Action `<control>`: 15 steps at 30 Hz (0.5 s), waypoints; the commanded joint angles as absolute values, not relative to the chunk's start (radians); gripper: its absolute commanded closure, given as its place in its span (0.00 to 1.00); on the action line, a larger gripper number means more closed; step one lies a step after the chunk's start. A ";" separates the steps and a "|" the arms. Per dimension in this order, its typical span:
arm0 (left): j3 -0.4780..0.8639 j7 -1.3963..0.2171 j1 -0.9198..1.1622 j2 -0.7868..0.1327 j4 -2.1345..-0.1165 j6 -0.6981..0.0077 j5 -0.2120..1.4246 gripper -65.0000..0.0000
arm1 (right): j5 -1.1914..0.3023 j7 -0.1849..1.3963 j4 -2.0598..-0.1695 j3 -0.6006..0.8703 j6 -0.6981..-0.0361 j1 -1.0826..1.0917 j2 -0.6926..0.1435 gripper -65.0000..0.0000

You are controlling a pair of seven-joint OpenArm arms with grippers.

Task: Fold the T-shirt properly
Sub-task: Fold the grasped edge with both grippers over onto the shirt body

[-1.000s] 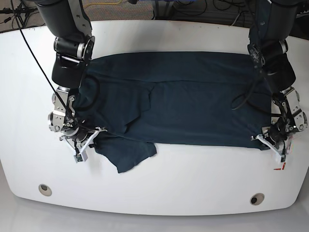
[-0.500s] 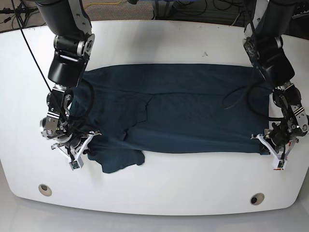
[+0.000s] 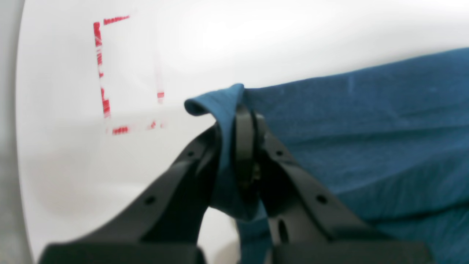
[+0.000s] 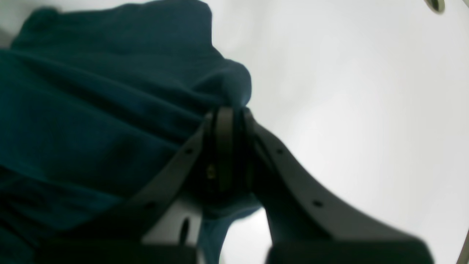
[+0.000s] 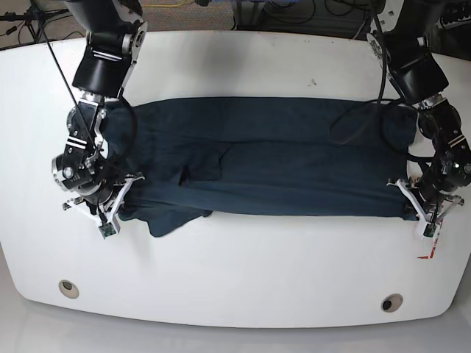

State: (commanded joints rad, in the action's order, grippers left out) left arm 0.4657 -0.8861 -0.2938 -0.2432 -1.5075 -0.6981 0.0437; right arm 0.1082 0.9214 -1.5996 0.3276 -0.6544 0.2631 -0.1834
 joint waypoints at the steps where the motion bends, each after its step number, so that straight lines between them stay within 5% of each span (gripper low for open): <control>1: 0.466 -0.886 -0.283 -0.243 -1.517 -0.698 0.044 1.00 | 0.108 0.931 -1.613 0.329 -0.654 0.254 -0.183 1.00; 15: 0.467 -0.885 -0.088 -0.248 -1.589 -0.698 0.044 1.00 | 0.099 0.998 -1.781 0.329 -0.654 0.059 -0.179 0.96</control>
